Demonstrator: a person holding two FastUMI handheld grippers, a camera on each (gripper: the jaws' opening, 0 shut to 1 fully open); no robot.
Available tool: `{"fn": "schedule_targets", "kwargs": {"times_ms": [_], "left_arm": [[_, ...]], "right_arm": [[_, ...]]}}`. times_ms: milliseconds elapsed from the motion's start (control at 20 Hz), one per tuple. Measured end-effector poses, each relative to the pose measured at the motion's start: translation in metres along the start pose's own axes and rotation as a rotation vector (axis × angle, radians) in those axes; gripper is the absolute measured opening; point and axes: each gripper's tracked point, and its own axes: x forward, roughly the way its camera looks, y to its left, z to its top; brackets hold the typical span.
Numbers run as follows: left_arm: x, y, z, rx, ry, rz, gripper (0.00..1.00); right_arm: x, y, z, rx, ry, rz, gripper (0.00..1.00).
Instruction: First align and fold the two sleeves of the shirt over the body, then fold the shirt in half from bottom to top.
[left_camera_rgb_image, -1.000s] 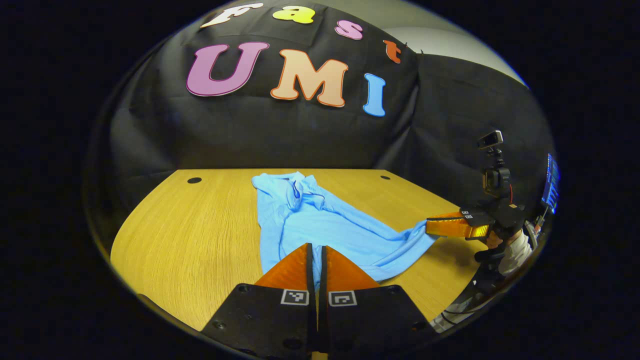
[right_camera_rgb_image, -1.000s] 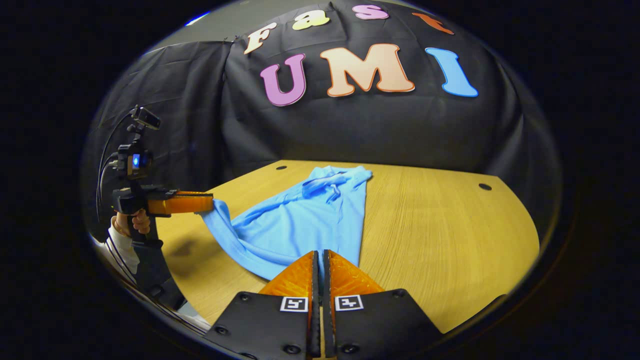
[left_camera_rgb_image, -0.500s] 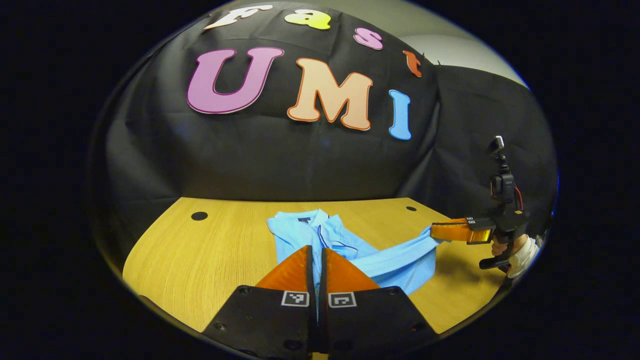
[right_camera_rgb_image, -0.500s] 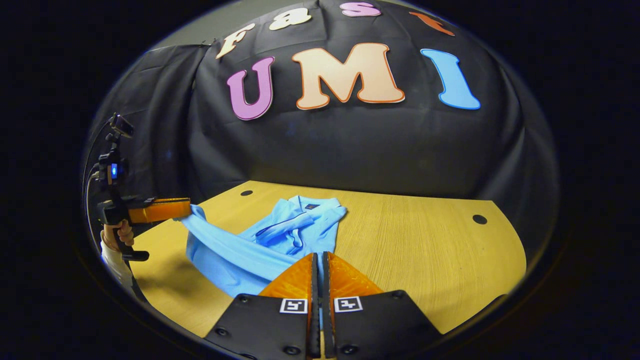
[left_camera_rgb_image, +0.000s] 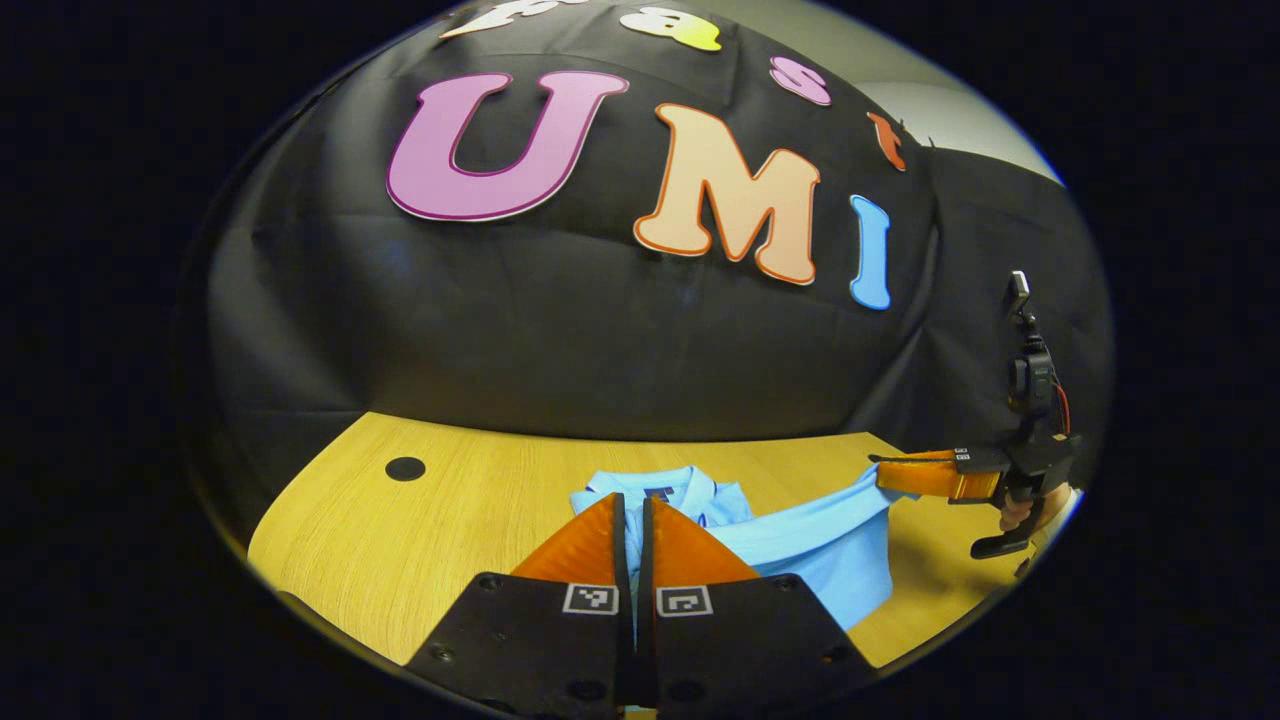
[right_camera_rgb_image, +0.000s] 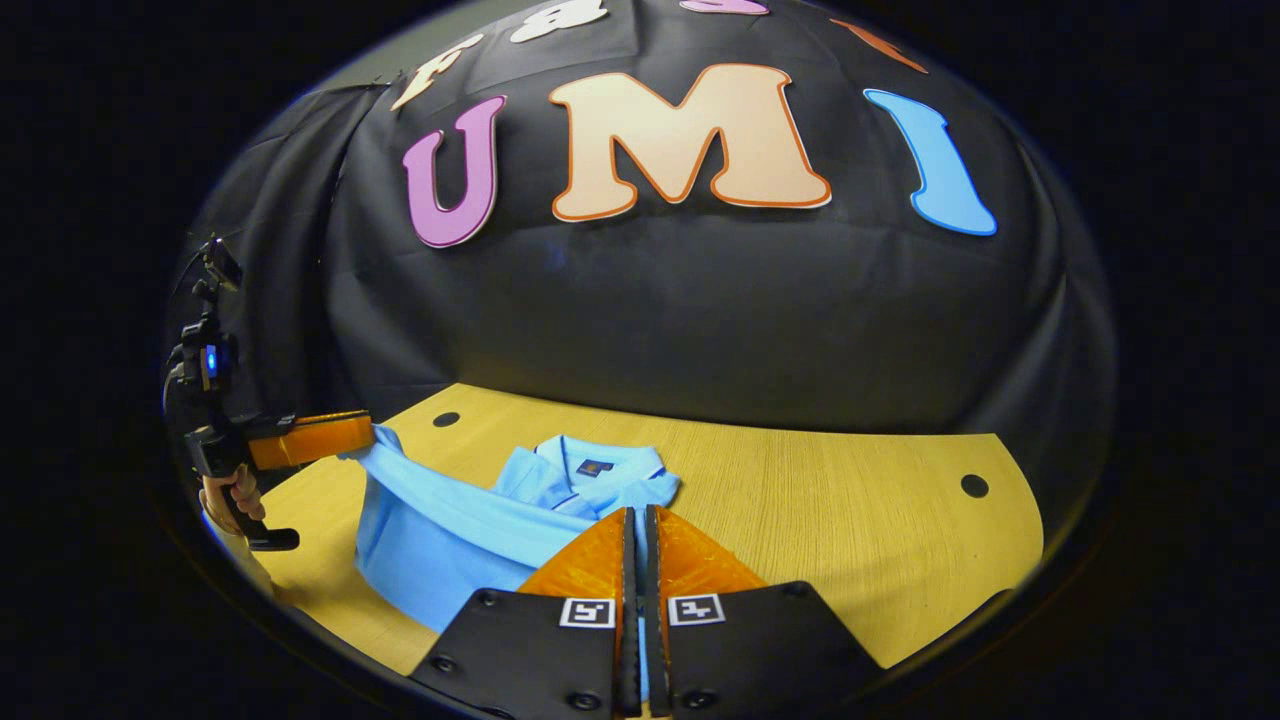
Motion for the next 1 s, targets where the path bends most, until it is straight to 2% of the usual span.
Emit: {"fn": "schedule_targets", "kwargs": {"times_ms": [250,300,550,850,1000], "left_arm": [[0.047,0.026,0.000,-0.019,0.006,0.055,0.00],[0.057,0.030,-0.004,-0.016,0.014,0.066,0.00],[0.089,0.046,-0.024,0.035,0.039,0.129,0.00],[0.103,0.052,-0.041,0.033,0.064,0.167,0.00],[0.099,0.062,-0.039,0.066,0.072,0.226,0.03]], "right_arm": [[0.055,-0.014,0.002,0.050,-0.008,-0.053,0.05],[0.054,-0.005,0.003,0.062,-0.014,-0.065,0.05],[0.092,-0.016,-0.007,0.108,-0.025,-0.108,0.05],[0.107,-0.016,-0.032,0.133,0.017,-0.126,0.06],[0.103,-0.010,-0.031,0.150,0.024,-0.111,0.11]]}}
